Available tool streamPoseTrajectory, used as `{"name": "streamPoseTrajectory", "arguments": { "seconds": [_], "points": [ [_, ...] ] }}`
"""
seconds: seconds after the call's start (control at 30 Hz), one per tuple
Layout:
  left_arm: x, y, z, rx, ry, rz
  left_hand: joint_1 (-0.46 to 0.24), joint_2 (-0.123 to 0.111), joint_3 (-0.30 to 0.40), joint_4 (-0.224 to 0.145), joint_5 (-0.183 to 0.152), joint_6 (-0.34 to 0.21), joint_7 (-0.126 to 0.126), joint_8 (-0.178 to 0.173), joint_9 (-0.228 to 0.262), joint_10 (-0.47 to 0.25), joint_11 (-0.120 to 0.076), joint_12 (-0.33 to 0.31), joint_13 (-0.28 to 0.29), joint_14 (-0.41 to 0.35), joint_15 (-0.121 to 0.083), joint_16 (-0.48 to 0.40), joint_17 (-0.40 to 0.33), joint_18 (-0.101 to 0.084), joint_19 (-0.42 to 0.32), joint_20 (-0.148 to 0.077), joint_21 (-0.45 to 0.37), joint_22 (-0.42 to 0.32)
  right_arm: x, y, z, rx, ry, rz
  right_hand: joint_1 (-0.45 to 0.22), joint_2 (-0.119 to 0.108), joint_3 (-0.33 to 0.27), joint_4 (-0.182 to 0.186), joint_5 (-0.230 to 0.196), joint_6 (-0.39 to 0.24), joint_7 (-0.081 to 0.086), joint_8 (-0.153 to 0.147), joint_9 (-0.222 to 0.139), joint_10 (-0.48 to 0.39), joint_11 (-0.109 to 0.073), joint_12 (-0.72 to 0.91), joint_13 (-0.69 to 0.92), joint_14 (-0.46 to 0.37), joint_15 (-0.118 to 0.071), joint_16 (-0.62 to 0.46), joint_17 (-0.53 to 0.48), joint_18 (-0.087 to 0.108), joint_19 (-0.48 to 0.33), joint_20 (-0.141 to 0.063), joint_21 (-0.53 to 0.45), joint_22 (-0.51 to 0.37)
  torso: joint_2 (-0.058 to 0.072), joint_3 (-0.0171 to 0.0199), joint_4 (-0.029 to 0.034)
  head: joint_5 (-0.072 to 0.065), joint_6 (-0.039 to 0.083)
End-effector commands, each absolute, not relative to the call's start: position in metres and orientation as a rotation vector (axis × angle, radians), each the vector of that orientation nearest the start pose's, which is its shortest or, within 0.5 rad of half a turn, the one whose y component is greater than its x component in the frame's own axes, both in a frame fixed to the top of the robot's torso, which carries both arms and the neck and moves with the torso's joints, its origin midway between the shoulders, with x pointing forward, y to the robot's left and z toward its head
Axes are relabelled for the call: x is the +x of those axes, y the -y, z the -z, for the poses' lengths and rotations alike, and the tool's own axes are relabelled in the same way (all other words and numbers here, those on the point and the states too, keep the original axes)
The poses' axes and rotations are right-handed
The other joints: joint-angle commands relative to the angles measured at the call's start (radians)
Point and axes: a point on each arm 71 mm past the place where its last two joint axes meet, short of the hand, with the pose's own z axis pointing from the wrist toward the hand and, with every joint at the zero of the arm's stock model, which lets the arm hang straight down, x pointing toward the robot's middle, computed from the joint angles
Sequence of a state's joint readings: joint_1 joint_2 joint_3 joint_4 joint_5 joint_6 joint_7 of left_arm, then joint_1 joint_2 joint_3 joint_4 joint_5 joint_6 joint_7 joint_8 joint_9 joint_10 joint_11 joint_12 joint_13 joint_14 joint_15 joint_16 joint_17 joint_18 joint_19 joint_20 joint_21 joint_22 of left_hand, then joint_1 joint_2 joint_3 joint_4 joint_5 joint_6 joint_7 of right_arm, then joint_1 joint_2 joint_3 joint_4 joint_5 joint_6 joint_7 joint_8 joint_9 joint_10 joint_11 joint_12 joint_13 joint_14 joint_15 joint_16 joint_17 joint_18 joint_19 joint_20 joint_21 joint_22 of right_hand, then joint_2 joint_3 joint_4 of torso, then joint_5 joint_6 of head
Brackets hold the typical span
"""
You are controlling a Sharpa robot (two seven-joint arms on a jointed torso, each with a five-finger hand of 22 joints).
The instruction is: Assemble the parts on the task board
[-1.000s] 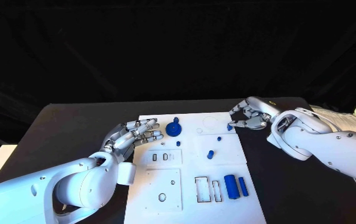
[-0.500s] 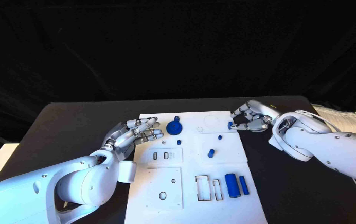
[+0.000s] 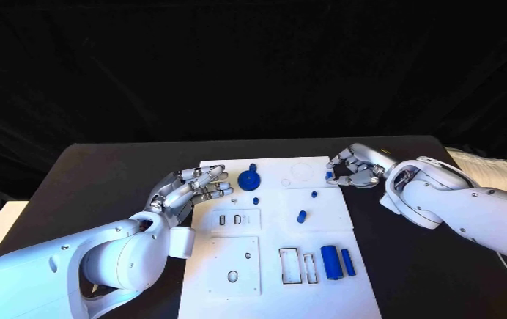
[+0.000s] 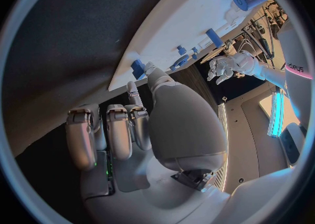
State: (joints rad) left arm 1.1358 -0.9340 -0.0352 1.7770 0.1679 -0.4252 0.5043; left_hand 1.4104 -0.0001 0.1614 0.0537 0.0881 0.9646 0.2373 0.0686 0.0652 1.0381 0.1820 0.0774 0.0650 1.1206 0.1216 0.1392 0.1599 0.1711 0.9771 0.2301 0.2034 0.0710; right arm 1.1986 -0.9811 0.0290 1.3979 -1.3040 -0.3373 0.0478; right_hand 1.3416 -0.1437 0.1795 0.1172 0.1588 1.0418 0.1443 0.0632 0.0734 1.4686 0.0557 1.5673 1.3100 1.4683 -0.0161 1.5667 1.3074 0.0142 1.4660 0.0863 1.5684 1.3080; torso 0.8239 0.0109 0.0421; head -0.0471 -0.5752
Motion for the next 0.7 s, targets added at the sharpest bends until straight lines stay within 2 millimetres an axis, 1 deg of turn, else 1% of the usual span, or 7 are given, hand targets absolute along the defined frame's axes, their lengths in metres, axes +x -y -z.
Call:
{"name": "streamPoseTrajectory", "arguments": {
  "seconds": [0.03,0.27,0.4,0.53,0.7],
  "points": [
    [0.4313,-0.1882,0.1818,-1.294,-1.337,1.667,0.008,-0.004,0.003,-0.003,-0.004,-0.006,0.001,-0.004,-0.001,-0.007,-0.003,-0.003,-0.002,-0.005,0.004,-0.004,0.002,0.011,0.003,0.002,-0.006,-0.002,0.5067,0.3055,0.1634,0.029,-1.602,-0.608,0.009,0.011,-0.005,-0.003,0.005,0.012,-0.002,0.007,0.002,0.102,0.004,0.003,0.261,0.103,0.004,0.004,0.263,-0.014,0.105,0.009,0.002,0.263,-0.001,-0.0003,-0.0010,0.001,-0.001],
    [0.4310,-0.1880,0.1817,-1.295,-1.338,1.667,0.008,-0.004,0.003,-0.003,-0.004,-0.006,0.001,-0.004,-0.001,-0.007,-0.003,-0.003,-0.002,-0.005,0.004,-0.004,0.002,0.011,0.003,0.002,-0.006,-0.002,0.5071,0.3030,0.1665,0.026,-1.616,-0.613,0.023,0.033,0.002,-0.013,0.004,0.034,-0.008,0.011,0.005,0.102,-0.001,0.003,0.261,0.103,0.000,0.004,0.263,-0.014,0.105,0.006,0.002,0.263,-0.001,-0.0009,-0.0017,0.000,-0.004],
    [0.4310,-0.1882,0.1818,-1.295,-1.338,1.666,0.008,-0.004,0.003,-0.003,-0.004,-0.006,0.001,-0.004,-0.001,-0.007,-0.003,-0.003,-0.002,-0.005,0.004,-0.004,0.002,0.011,0.003,0.002,-0.006,-0.002,0.5072,0.3025,0.1678,0.026,-1.623,-0.613,0.031,0.045,0.007,-0.019,0.003,0.047,-0.012,0.014,0.007,0.102,-0.005,0.003,0.261,0.103,-0.003,0.004,0.263,-0.014,0.105,0.004,0.002,0.263,-0.001,-0.0003,-0.0009,0.000,-0.004],
    [0.4310,-0.1882,0.1818,-1.295,-1.338,1.666,0.008,-0.004,0.003,-0.003,-0.004,-0.006,0.001,-0.004,-0.001,-0.007,-0.003,-0.003,-0.002,-0.005,0.004,-0.004,0.002,0.011,0.003,0.002,-0.006,-0.002,0.5074,0.3026,0.1689,0.027,-1.627,-0.612,0.034,0.051,0.011,-0.024,0.002,0.058,-0.016,0.016,0.008,0.102,-0.009,0.003,0.261,0.103,-0.005,0.004,0.263,-0.014,0.105,0.001,0.002,0.263,-0.001,-0.0001,-0.0010,0.000,-0.005],
    [0.4309,-0.1882,0.1818,-1.296,-1.339,1.666,0.008,-0.004,0.003,-0.003,-0.004,-0.006,0.001,-0.004,-0.001,-0.007,-0.003,-0.003,-0.002,-0.005,0.004,-0.004,0.002,0.011,0.003,0.002,-0.006,-0.002,0.5075,0.3020,0.1701,0.023,-1.629,-0.610,0.035,0.053,0.011,-0.025,0.002,0.061,-0.018,0.017,0.009,0.102,-0.010,0.003,0.261,0.103,-0.006,0.004,0.263,-0.014,0.105,0.001,0.002,0.263,-0.001,0.0000,-0.0021,0.001,-0.005]
  ]
}}
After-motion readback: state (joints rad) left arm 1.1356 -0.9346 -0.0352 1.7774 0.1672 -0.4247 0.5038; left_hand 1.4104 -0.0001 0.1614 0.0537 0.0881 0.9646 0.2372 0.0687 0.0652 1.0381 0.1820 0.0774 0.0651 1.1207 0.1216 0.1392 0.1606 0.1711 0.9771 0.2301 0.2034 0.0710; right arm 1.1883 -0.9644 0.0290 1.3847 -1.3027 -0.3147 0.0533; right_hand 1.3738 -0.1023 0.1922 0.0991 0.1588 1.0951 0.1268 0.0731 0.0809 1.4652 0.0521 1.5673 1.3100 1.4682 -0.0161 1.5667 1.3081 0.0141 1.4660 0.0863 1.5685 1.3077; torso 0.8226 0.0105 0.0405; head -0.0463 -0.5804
